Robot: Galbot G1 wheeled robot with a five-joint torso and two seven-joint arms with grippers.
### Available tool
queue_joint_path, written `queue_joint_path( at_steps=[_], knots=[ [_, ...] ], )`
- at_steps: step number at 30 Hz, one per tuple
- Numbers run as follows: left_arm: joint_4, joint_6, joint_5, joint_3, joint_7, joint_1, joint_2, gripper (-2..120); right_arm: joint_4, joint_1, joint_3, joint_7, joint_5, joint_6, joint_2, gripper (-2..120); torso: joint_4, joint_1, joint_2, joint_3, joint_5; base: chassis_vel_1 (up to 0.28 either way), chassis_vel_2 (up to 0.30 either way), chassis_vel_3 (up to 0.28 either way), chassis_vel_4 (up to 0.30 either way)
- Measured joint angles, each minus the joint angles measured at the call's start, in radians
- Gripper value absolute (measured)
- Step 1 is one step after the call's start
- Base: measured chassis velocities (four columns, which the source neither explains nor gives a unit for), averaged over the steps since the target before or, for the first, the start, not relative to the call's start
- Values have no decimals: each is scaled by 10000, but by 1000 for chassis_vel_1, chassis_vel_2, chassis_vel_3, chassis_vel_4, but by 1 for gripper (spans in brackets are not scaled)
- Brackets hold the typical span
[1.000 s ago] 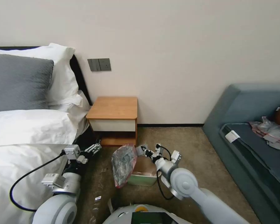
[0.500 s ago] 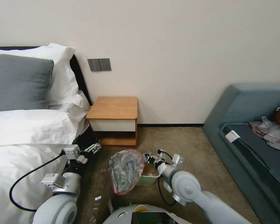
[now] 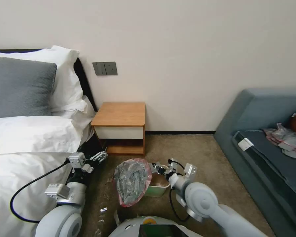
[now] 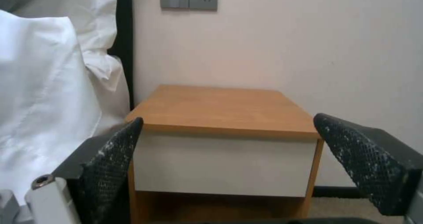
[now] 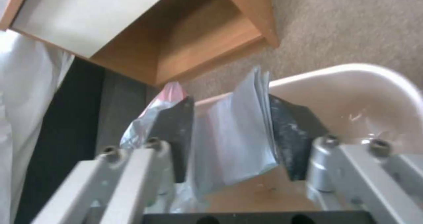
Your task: Pick up the garbage bag from the table and place it over the trash can.
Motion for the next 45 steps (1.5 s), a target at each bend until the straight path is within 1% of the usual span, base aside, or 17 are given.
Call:
queue_joint_path(
  at_steps=[1,3,4,7,8,11,12,14,16,20,28,30,38,40,41,44,45],
  knots=[
    [0,0,0,0,0,0,0,99,0,0,0,0,0,0,0,46,0,0,0,0,0,0,0,0,0],
    [0,-6,13,4,2,9,2,99,139,-15,174,136,110,-15,-113,59,0,0,0,0,1,0,0,0,0],
    [0,-6,13,4,2,9,2,99,139,-15,174,136,110,-15,-113,59,0,0,0,0,1,0,0,0,0],
    [0,-43,159,4,12,61,39,100,459,-238,629,340,389,-153,-226,73,2,0,0,0,1,0,0,0,0],
    [0,-43,159,4,12,61,39,100,459,-238,629,340,389,-153,-226,73,2,0,0,0,1,0,0,0,0],
    [0,-34,196,31,39,126,128,100,850,-860,1382,389,734,-346,-330,89,-2,0,0,0,1,0,0,0,0],
    [0,-34,196,31,39,126,128,100,850,-860,1382,389,734,-346,-330,89,-2,0,0,0,1,0,0,0,0],
    [0,23,215,122,56,132,186,99,1025,-1163,1831,388,760,-371,-347,97,0,0,0,0,1,0,0,0,0],
    [0,54,218,151,63,132,199,99,1061,-1233,1941,383,767,-379,-345,98,0,0,0,0,1,0,0,0,0],
    [0,397,225,364,93,146,283,100,1158,-1738,2883,125,547,-531,-92,100,0,0,0,0,0,0,0,0,0],
    [64,802,213,696,108,232,443,99,1146,-2379,3827,-347,120,-788,297,100,0,0,0,0,2,0,0,0,0],
    [225,839,248,1131,108,241,613,97,1103,-2513,4114,-586,-100,-872,421,100,0,0,0,0,1,0,0,0,0],
    [827,1036,564,2272,-112,145,900,70,1030,-2559,4481,-745,-335,-902,551,100,1,0,0,0,1,0,0,0,0],
    [1067,1036,824,2602,-115,110,893,60,1007,-2603,4525,-763,-403,-901,566,100,0,0,0,0,0,0,0,0,0],
    [1067,1036,824,2602,-115,110,893,60,1007,-2603,4525,-763,-403,-901,566,100,0,0,0,0,0,0,0,0,0],
    [1405,1034,1139,2892,-183,65,785,47,954,-2633,4532,-781,-465,-896,589,100,0,-1,0,0,1,0,0,0,0],
    [1521,1033,1217,2940,-256,56,753,49,931,-2636,4523,-784,-486,-894,605,100,0,0,0,0,0,0,0,0,0]
  ],
)
